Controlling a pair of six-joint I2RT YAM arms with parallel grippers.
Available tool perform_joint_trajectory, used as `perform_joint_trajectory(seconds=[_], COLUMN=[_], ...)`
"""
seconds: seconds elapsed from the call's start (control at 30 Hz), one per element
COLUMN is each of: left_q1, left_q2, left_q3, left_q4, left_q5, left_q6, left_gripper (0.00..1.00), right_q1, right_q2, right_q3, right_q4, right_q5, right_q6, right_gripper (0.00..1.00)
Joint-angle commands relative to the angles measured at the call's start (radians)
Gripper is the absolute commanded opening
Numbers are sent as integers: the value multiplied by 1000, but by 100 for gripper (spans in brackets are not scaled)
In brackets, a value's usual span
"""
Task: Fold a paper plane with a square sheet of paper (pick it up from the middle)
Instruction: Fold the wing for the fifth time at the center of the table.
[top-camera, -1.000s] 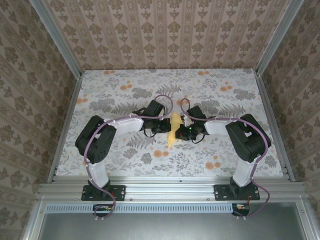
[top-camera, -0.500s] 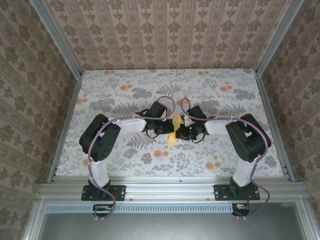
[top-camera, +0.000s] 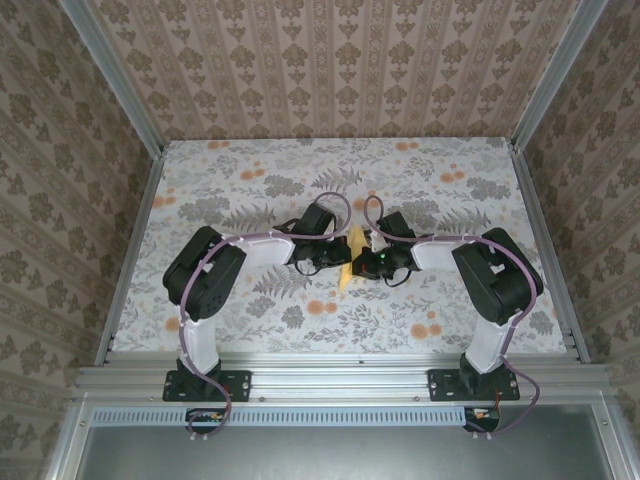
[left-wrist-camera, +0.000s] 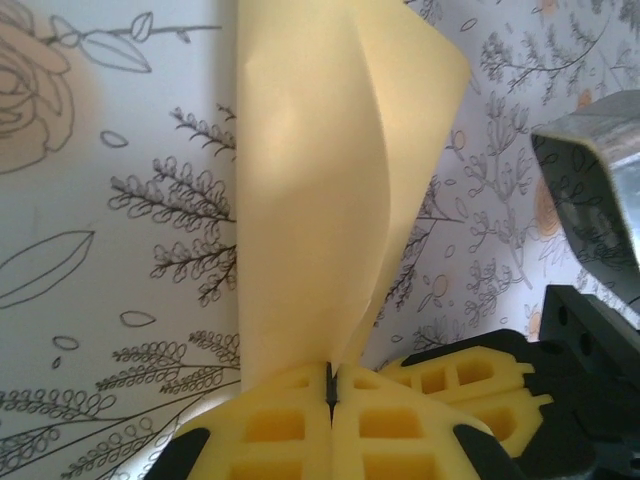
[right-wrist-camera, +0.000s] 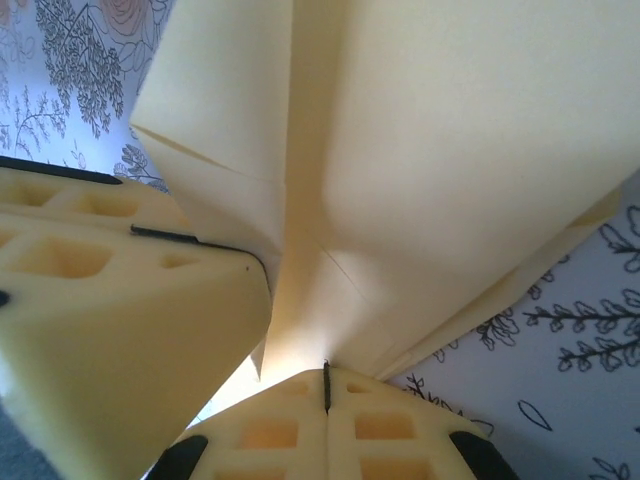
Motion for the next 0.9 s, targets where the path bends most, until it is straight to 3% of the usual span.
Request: perform_joint_trajectory(seconds=[0.0, 0.6, 0.87], left_q1=[-6, 9, 9], left_q2=[25, 64, 61], left_q3=[1, -23, -8], left_q4=[49, 26, 20], left_q5=[19, 11, 15], left_q6=[-30, 14, 17], left_gripper=[0, 0, 0], right_q1=[-1, -30, -62], right_q2=[-11, -107, -66], right_q3=[-28, -38, -15], right_q4=[-9, -22, -41], right_q5=[27, 38, 43], right_q6=[7, 38, 54], right_gripper=[3, 6, 8])
